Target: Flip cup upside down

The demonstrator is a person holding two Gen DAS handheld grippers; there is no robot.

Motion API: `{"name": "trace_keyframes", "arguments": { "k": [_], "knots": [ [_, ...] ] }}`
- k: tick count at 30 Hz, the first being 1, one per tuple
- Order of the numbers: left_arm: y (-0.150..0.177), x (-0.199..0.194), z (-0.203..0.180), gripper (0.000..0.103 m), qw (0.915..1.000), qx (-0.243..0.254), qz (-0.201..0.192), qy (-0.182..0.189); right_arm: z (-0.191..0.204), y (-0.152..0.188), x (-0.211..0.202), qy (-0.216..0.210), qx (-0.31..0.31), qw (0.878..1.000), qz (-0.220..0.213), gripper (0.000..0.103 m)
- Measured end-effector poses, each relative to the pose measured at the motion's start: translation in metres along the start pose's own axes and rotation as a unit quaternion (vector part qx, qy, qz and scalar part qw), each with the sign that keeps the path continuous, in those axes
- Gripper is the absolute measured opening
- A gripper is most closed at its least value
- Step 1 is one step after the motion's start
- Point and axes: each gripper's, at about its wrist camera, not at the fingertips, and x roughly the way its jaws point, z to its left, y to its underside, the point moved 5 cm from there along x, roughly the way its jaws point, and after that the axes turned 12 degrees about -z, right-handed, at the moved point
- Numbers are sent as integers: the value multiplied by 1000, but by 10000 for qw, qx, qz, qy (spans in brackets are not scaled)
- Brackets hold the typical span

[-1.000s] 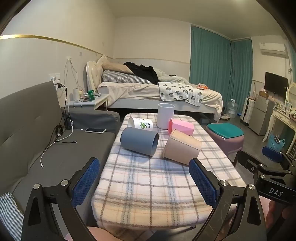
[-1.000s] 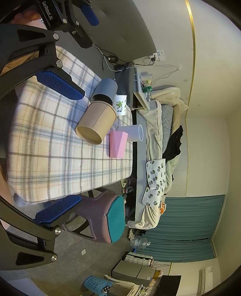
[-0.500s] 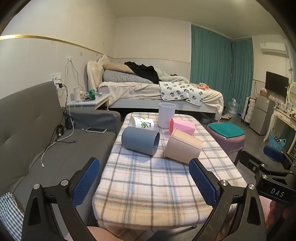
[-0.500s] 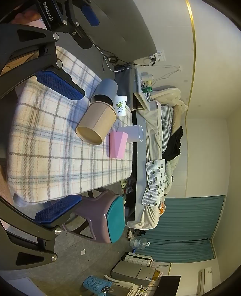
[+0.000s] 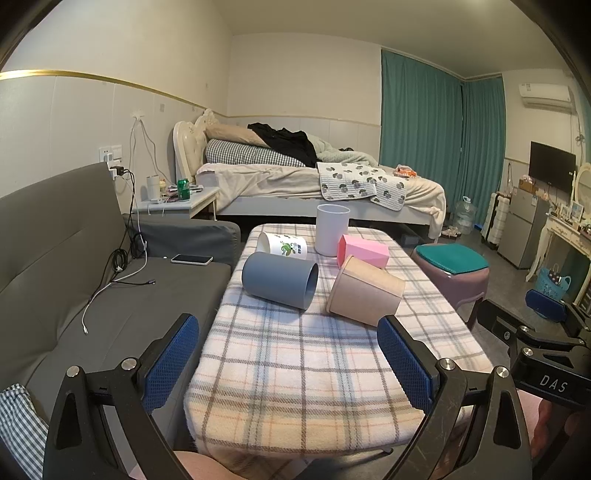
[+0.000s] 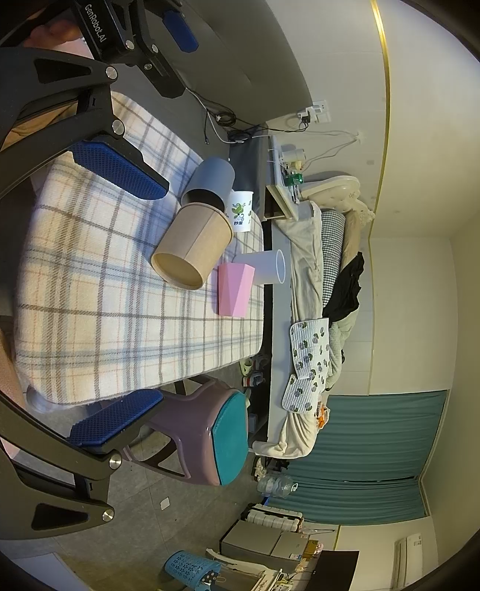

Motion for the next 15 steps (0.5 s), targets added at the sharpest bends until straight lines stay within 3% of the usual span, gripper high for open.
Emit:
{"name": "trace_keyframes", "arguments": {
  "k": [15],
  "knots": [
    [2, 1, 2, 100, 10000, 0, 0, -13, 0, 0, -1, -7, 5, 10000, -3, 103]
  ]
}}
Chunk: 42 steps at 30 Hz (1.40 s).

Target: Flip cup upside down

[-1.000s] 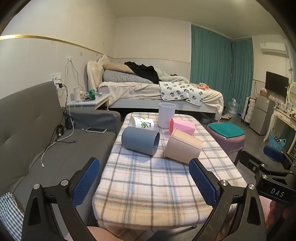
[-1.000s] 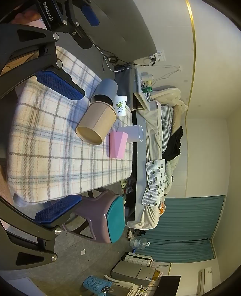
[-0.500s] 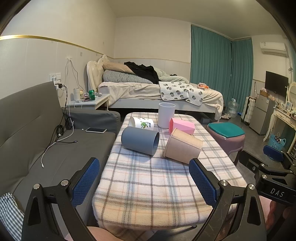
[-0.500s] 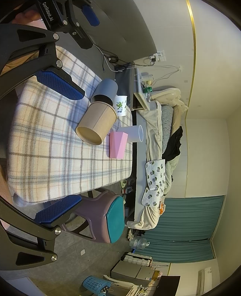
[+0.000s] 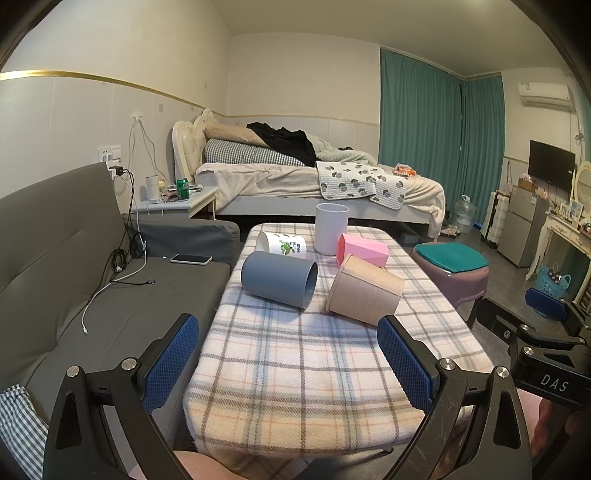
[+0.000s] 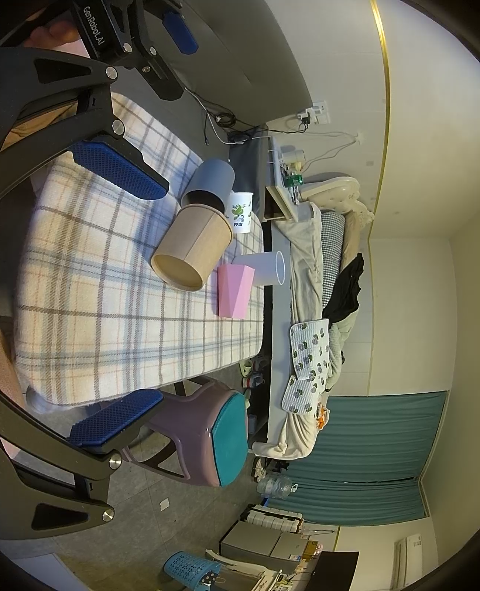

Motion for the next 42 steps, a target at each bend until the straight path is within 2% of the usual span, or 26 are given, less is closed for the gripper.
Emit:
{"name": "trace_keyframes", "arguments": {
  "k": [36, 42],
  "knots": [
    [1, 0, 0, 100, 10000, 10, 27, -14, 5, 5, 6, -7, -9, 10000, 38, 103],
    [8, 4, -2, 100, 9999, -3, 106, -5, 6, 7, 5, -55, 51, 9999, 83, 103]
  ]
}}
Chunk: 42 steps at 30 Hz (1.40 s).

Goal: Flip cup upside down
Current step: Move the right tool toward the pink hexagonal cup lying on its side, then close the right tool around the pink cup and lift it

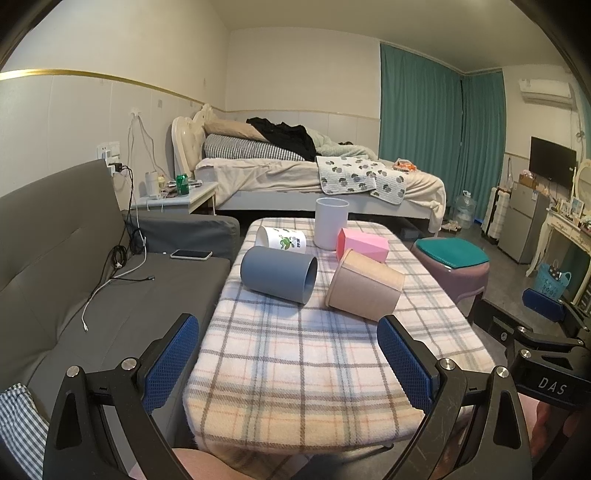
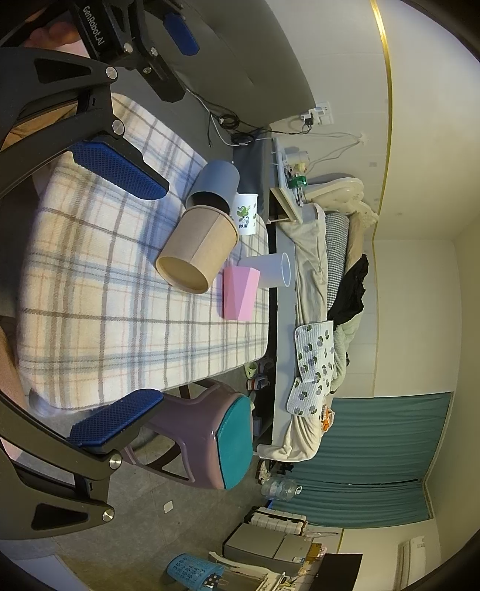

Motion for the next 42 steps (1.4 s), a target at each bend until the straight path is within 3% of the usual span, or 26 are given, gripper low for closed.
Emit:
{"name": "trace_keyframes", "arguments": {
  "k": [4, 8, 15, 17, 20, 25, 32, 36, 42],
  "knots": [
    [-7, 6, 2, 100, 9999, -54, 151, -63, -2, -6, 2, -158, 31, 9999, 51, 103],
    [-17, 23, 3, 100, 9992, -82, 363, -160, -11, -21, 20, -632, 124, 9978, 168, 103],
    [-26, 82, 4, 100, 9960, -40, 767, -456, -25, -73, 76, -956, -939, 9910, -62, 103],
    [-29, 101, 2, 100, 9957, -30, 806, -456, -26, -85, 101, -1083, -1343, 9850, -53, 103],
    [-32, 130, 0, 100, 9952, 40, 855, -479, -20, -94, 151, -1301, -2252, 9655, 83, 103],
    [-31, 176, 1, 100, 9931, -54, 1032, -557, -5, -77, 230, -1701, -3184, 9316, 420, 103],
    [-24, 211, 9, 100, 9901, 62, 1166, -780, 10, -33, 307, -2245, -3705, 8945, 1099, 103],
    [-22, 226, 13, 100, 9890, -106, 1275, -748, 14, -20, 330, -2403, -3731, 8873, 1257, 103],
    [-19, 238, 12, 100, 9874, -113, 1383, -765, 24, -6, 355, -2422, -3682, 8862, 1430, 102]
  ]
}}
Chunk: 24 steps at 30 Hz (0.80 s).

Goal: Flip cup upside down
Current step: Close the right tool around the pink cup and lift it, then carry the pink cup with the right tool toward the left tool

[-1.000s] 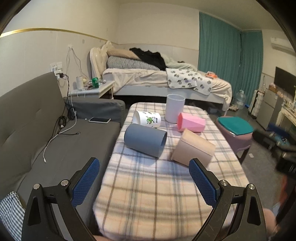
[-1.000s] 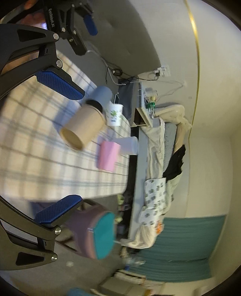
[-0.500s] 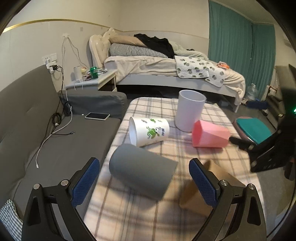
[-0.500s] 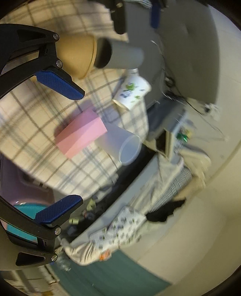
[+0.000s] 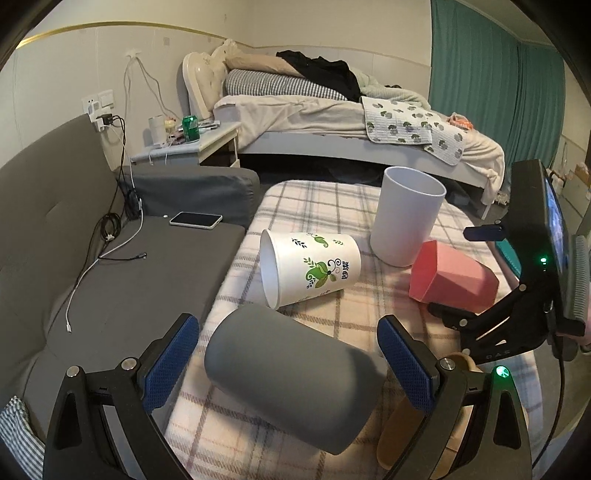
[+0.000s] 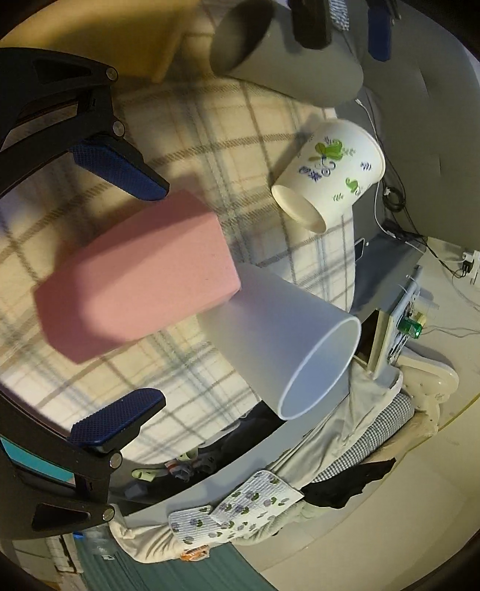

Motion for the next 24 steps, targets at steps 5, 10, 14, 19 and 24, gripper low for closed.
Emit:
{"name": "trace_keyframes", "arguments": {
  "k": [5, 10, 14, 19, 24],
  "knots": [
    [-3, -3, 2, 100, 10000, -80, 29, -5, 2, 1, 13, -195, 79, 9993, 314, 67],
    [-13, -23, 2, 100, 9999, -45, -96, -16, -5, -4, -15, -47, 321, 9991, 259, 66],
    [-26, -54, 4, 100, 9995, -145, -289, 69, -18, -12, -60, 235, 772, 9965, 231, 65],
    [-37, -109, 10, 100, 9975, -196, -654, 163, -16, -30, -143, 639, 1096, 9919, 21, 65],
    [-34, -164, 19, 100, 9952, -190, -918, 278, 24, -47, -234, 813, 1495, 9852, -197, 65]
  ]
}}
